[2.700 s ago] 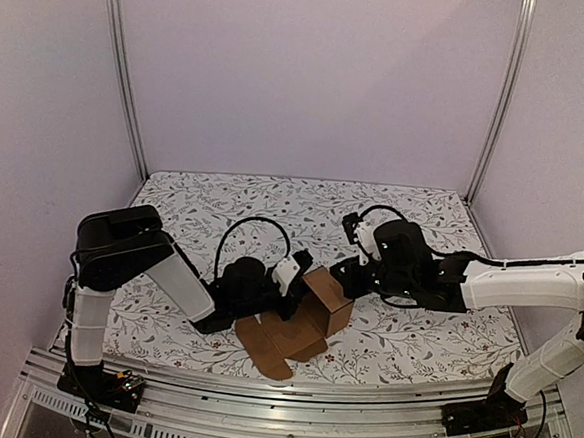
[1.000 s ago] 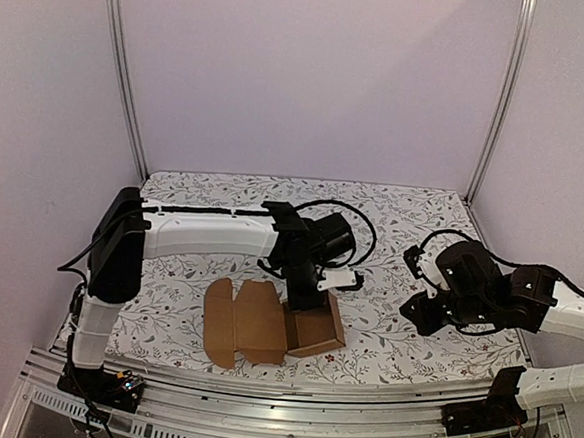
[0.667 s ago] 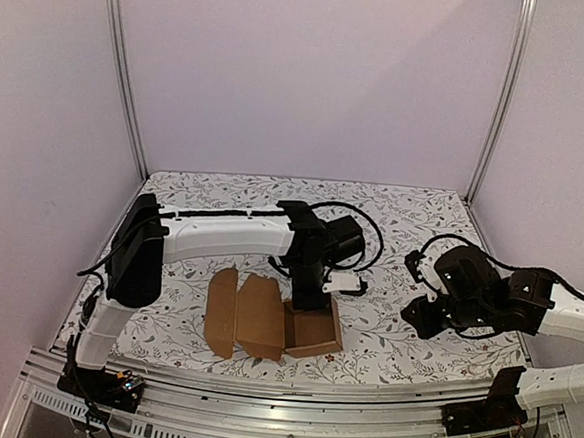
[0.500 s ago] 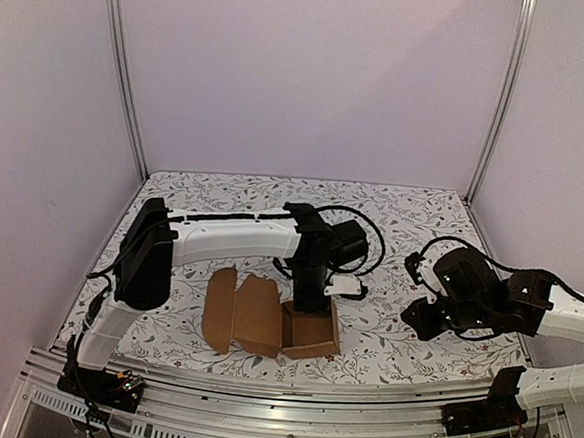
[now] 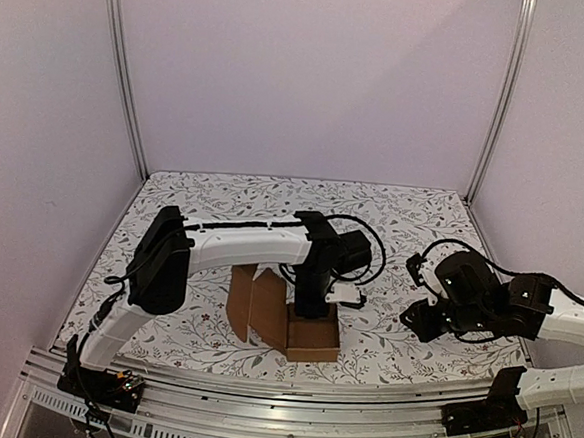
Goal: Fold the paper box
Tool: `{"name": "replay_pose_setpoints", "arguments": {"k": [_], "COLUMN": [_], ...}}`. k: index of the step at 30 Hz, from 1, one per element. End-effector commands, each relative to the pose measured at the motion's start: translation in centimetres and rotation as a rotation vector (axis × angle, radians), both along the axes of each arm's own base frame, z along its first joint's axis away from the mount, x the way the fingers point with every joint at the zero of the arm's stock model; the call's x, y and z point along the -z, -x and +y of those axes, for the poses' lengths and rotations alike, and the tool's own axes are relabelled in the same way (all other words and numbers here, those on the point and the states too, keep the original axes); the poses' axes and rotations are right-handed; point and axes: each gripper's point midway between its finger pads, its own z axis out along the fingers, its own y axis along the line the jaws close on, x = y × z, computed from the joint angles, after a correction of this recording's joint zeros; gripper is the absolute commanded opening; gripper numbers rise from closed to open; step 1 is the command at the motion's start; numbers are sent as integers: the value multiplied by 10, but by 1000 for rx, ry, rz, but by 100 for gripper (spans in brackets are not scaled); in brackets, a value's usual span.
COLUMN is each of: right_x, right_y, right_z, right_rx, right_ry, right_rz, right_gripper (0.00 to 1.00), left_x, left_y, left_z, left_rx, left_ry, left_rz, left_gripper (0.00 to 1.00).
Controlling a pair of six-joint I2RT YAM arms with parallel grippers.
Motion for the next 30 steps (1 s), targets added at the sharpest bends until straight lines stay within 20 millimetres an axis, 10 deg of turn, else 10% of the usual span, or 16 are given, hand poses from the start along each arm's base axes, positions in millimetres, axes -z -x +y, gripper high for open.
{"name": "replay_pose_setpoints", "arguments": {"k": [1,13,30], "right_x": [-1,-8,-34], "right_y": [1,-3,-20], "right_z": [0,-2,-12], "right_rx": [6,18,71], "right_ry": [-23,-35,-5], "right_rz": [-5,-36,-155], "right_gripper": [18,35,65], "left_x": [-1,-46,-192], "left_y": [8,1,-10], "left_z": [-3,-10,-5], "left_rx": [24,20,-308], "left_ry": [-20,39,435], "left_rz": [-1,-90,-260], "left_gripper": [25,37,37]}}
